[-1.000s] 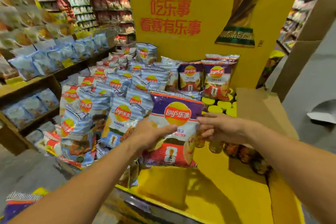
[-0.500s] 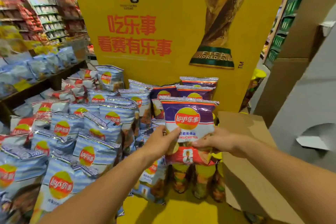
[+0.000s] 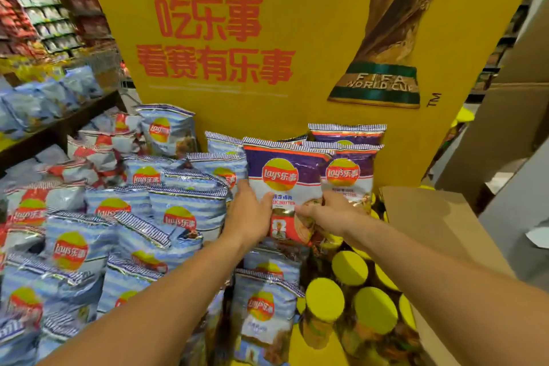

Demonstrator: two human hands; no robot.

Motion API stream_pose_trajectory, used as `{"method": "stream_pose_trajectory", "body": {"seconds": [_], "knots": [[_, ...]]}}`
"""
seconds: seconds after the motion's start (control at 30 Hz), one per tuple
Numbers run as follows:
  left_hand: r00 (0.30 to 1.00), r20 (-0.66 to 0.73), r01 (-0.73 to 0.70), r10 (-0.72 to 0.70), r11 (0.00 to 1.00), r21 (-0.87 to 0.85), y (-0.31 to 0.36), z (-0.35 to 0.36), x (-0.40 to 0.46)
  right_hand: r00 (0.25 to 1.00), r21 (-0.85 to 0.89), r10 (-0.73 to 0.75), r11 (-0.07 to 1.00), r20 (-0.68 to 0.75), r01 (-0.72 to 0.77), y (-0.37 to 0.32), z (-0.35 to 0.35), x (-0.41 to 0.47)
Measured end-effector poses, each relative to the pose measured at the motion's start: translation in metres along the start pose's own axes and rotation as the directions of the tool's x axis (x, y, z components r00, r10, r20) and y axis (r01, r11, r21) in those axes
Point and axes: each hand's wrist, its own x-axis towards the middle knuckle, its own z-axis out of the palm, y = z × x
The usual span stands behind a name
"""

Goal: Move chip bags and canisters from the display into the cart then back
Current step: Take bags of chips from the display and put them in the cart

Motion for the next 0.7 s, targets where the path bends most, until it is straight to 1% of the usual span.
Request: {"method": "stream_pose_trajectory", "body": {"seconds": [0.07, 0.1, 0.17, 0.2, 0.23, 0.33, 0.4, 0.47, 0.5, 0.53, 0.57, 0.6, 0.63, 0.67, 0.7], "knots": [[0.999, -0.044, 0.006, -0.005, 0.999, 0.033, -0.003, -0.001, 0.009, 0.989, -0.024, 0.029, 0.999, -0.143, -0.033, 0.0, 0.016, 0.02], [0.999, -0.046, -0.002, 0.006, 0.996, 0.088, -0.007, 0.002, 0.011, 0.972, -0.038, 0.057, 0.997, -0.226, -0.067, 0.002, 0.024, 0.031], [0.998, -0.019, -0.062, 0.068, 0.975, 0.215, -0.009, 0.013, 0.001, 0.924, -0.079, 0.075, 0.99, -0.376, -0.113, 0.008, 0.039, 0.035], [0.996, 0.004, -0.089, 0.091, 0.964, 0.252, -0.011, 0.021, -0.007, 0.913, -0.083, 0.071, 0.99, -0.401, -0.113, 0.01, 0.045, 0.031], [0.995, 0.021, -0.096, 0.093, 0.955, 0.28, -0.016, 0.03, -0.011, 0.921, -0.105, 0.072, 0.987, -0.382, -0.12, 0.015, 0.053, 0.03], [0.998, -0.004, -0.059, 0.063, 0.951, 0.304, -0.023, 0.039, -0.01, 0.984, -0.251, 0.049, 0.964, -0.174, -0.092, 0.026, 0.065, 0.026], [0.999, 0.016, -0.039, 0.037, 0.975, 0.221, -0.021, 0.035, -0.001, 0.996, -0.291, -0.03, 0.957, -0.079, 0.006, 0.03, 0.065, 0.032], [0.998, 0.06, -0.022, 0.017, 0.996, 0.09, -0.016, 0.03, 0.01, 0.989, -0.265, -0.144, 0.955, -0.03, 0.131, 0.027, 0.061, 0.04], [0.998, 0.065, -0.008, 0.005, 0.998, 0.058, -0.013, 0.03, 0.016, 0.986, -0.261, -0.167, 0.952, -0.001, 0.161, 0.025, 0.06, 0.046], [0.998, 0.057, 0.003, -0.006, 0.998, 0.062, -0.012, 0.032, 0.019, 0.987, -0.29, -0.156, 0.944, 0.036, 0.16, 0.025, 0.059, 0.051], [1.0, 0.024, -0.007, 0.004, 0.994, 0.108, -0.01, 0.035, 0.018, 0.989, -0.368, -0.131, 0.918, 0.069, 0.147, 0.024, 0.059, 0.057], [0.998, -0.035, -0.051, 0.059, 0.98, 0.193, -0.009, 0.038, 0.014, 0.99, -0.482, -0.103, 0.865, 0.097, 0.137, 0.025, 0.059, 0.061], [0.984, -0.091, -0.121, 0.154, 0.947, 0.297, -0.011, 0.042, 0.008, 0.99, -0.583, -0.081, 0.802, 0.114, 0.133, 0.026, 0.059, 0.063], [0.962, -0.112, -0.187, 0.248, 0.901, 0.393, -0.014, 0.046, 0.002, 0.99, -0.632, -0.07, 0.763, 0.126, 0.134, 0.026, 0.059, 0.063], [0.95, -0.091, -0.227, 0.299, 0.859, 0.458, -0.018, 0.048, -0.002, 0.988, -0.631, -0.07, 0.763, 0.137, 0.142, 0.027, 0.058, 0.06]]}}
